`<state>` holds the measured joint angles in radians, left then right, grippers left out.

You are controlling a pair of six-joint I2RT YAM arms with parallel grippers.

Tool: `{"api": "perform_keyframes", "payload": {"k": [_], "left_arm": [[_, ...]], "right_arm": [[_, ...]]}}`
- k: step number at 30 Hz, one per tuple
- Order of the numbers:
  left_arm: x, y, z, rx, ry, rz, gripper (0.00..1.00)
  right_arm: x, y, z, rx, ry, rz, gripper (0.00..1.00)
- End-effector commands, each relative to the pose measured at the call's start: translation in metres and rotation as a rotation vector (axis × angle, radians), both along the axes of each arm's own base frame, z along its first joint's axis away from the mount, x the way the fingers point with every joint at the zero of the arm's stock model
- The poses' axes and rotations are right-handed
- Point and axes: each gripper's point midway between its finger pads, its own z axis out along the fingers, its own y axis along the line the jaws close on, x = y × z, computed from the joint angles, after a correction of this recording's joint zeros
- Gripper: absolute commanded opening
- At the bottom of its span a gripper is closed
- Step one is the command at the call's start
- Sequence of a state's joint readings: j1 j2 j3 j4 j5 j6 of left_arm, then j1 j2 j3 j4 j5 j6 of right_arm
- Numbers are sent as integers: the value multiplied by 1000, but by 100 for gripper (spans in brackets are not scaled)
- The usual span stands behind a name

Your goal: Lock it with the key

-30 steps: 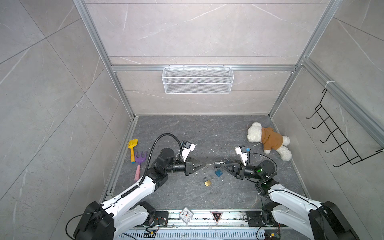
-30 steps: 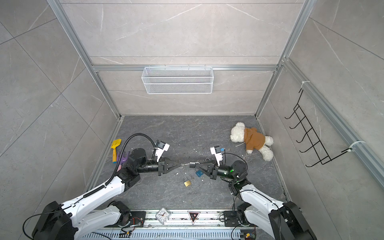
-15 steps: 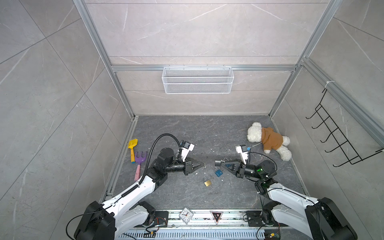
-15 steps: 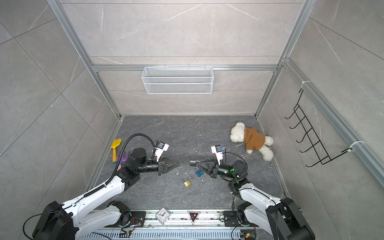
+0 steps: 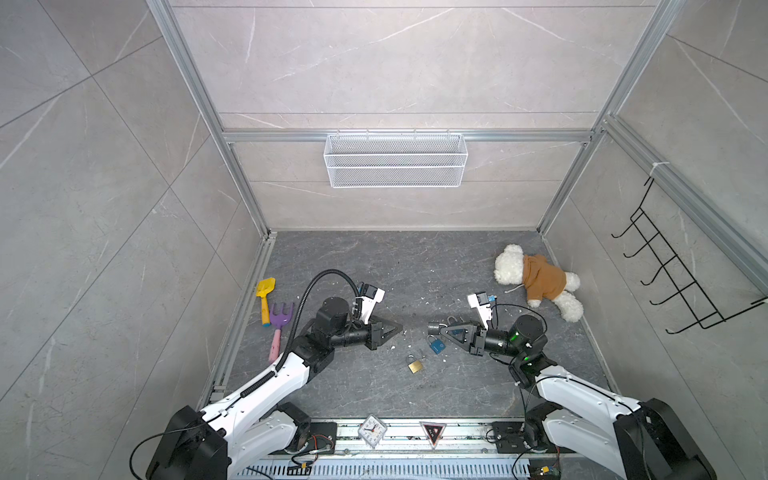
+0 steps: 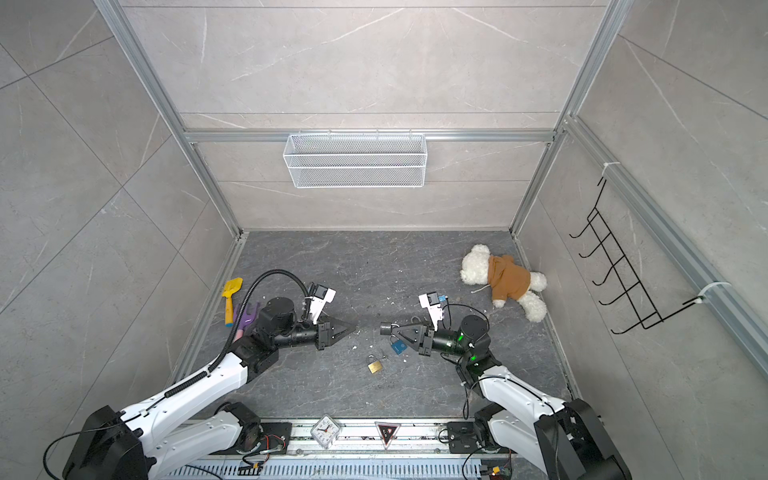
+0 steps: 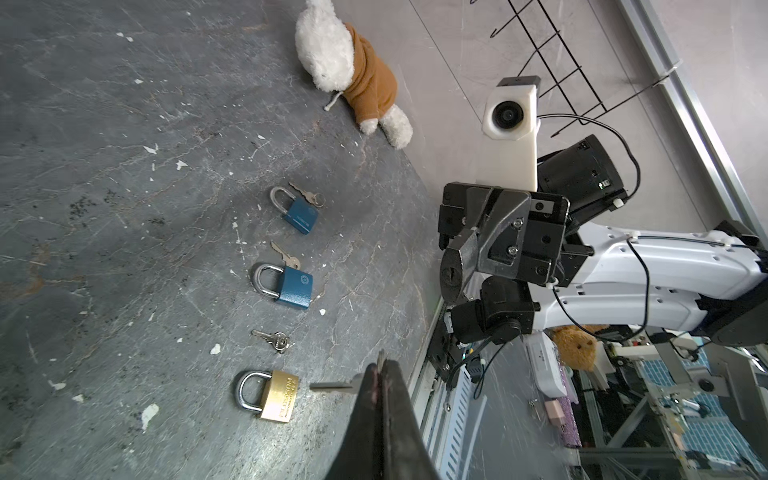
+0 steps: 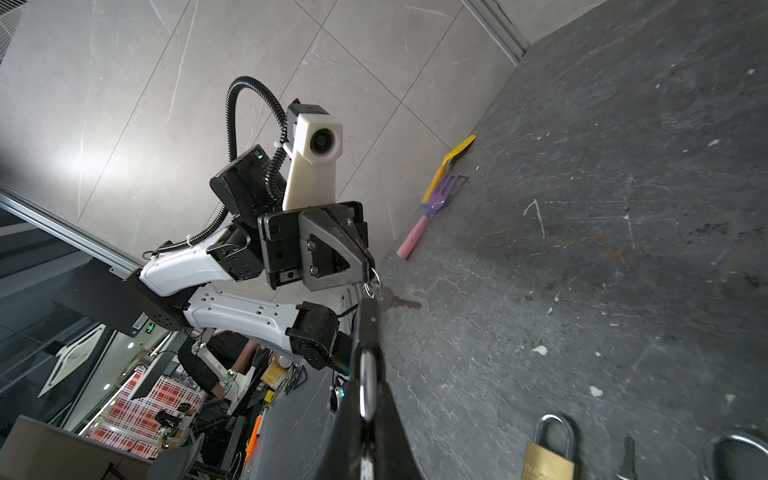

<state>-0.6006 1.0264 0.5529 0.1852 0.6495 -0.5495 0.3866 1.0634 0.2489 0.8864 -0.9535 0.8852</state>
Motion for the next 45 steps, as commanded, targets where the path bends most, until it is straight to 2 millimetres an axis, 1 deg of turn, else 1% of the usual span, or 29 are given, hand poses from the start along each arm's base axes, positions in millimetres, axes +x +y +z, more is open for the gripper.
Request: {"api": "perform_keyframes", "payload": {"k": [1, 6, 12, 17, 21, 25, 28, 31, 36, 38, 41, 45], "left_arm": [[4, 5, -3, 32, -26, 39, 0], [6, 11, -11, 56, -15, 77, 0], [14, 17, -19, 73, -11, 181, 0], [21, 36, -28, 106, -27, 328, 0], [21, 49, -42, 159, -10, 391, 0], [21, 54, -58, 193, 23, 428, 0], [21, 54, -73, 227, 54, 443, 0], [20, 49, -86, 271, 71, 438, 0], [11, 37, -108, 351, 92, 404, 0], [8, 36, -116, 386, 100, 399, 0], [6, 36, -127, 431, 110, 399, 0], [5, 47, -132, 454, 111, 456, 0]], "right_arm": [[5, 1, 7, -14, -39, -10, 0], [9, 1, 3, -30, -23, -24, 0], [13, 4, -4, -77, 34, -11, 0], [16, 4, -16, -155, 91, -10, 0], [17, 3, -22, -194, 109, -12, 0], [20, 4, -28, -210, 128, -14, 0], [22, 8, -32, -217, 138, -8, 0], [23, 10, -36, -223, 142, -7, 0], [20, 15, -41, -233, 147, 11, 0], [19, 17, -42, -238, 145, 18, 0], [16, 21, -48, -254, 152, 30, 0], [11, 28, -52, -274, 152, 62, 0]]}}
